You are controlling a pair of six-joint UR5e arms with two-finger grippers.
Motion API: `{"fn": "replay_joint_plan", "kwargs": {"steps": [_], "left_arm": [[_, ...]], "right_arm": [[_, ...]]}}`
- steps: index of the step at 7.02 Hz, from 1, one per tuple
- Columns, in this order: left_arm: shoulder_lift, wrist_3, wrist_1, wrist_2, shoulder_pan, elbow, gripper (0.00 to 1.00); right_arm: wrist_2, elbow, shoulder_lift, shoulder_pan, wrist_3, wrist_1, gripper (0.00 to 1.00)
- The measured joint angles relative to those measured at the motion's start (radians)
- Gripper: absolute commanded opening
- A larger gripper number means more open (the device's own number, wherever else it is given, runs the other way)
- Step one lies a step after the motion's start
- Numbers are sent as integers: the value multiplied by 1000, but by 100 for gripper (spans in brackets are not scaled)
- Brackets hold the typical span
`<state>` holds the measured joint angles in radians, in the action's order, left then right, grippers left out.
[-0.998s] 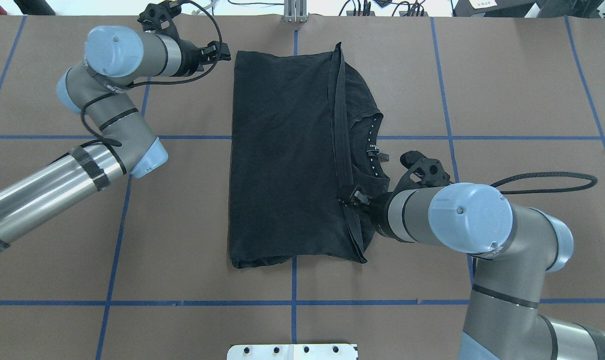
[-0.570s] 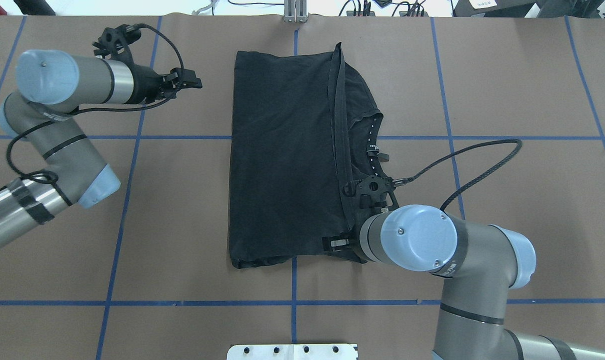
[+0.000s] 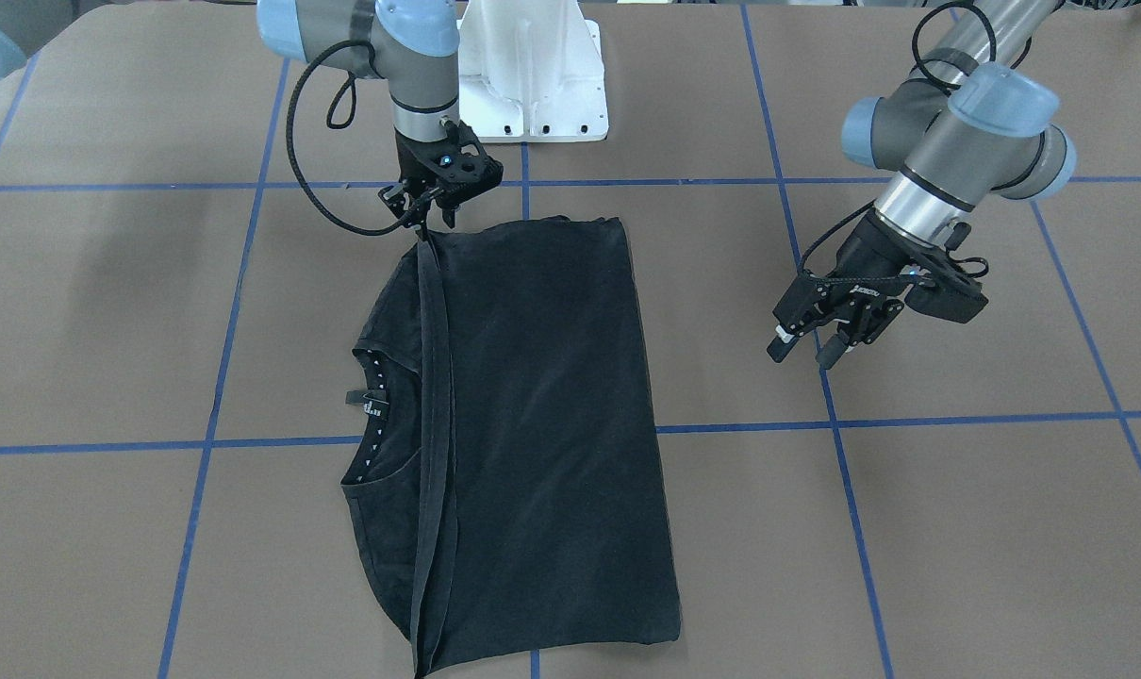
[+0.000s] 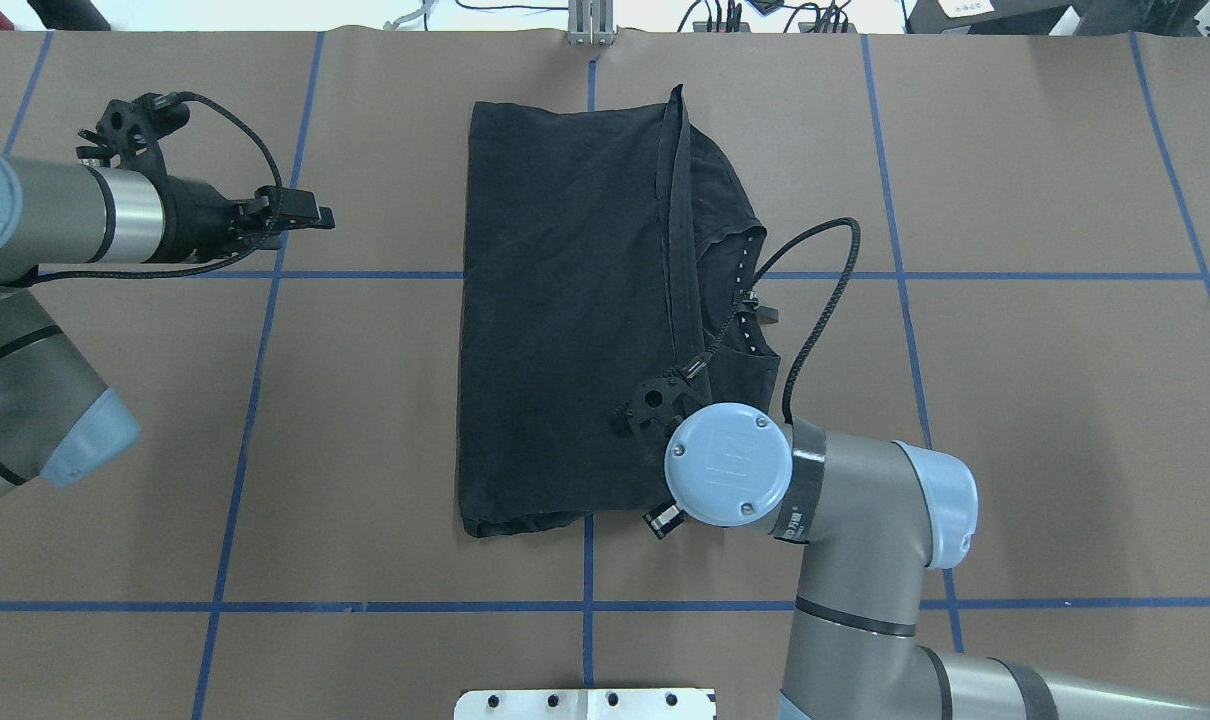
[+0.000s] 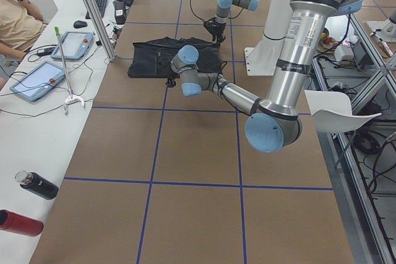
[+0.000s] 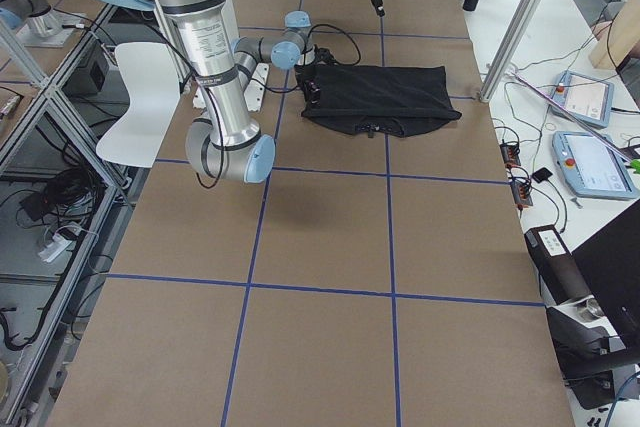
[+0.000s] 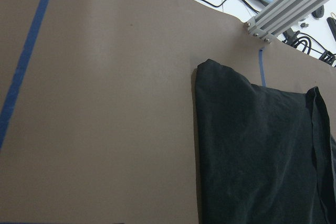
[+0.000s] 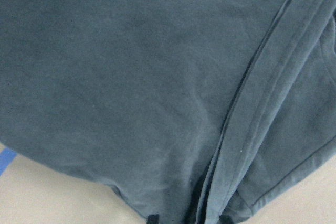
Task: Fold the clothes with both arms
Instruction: 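Release the shirt with the left gripper and move the right gripper to the near edge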
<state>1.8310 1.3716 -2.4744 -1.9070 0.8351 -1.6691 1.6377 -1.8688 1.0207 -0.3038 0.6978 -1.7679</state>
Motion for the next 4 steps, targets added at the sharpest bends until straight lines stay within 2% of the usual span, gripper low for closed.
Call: {"fn": "replay_joint_plan", "kwargs": {"steps": [2, 3, 4], "left_arm": [[-3, 1, 1, 1, -3, 1, 83], [-4, 1, 2, 1, -4, 2, 83], [-4, 1, 2, 2, -5, 3, 83]], "right_arm": [[-7, 29, -25, 0, -27, -46, 46], [-10, 37, -26, 0, -35, -50, 40], [-13, 43, -26, 0, -40, -52, 29]]}}
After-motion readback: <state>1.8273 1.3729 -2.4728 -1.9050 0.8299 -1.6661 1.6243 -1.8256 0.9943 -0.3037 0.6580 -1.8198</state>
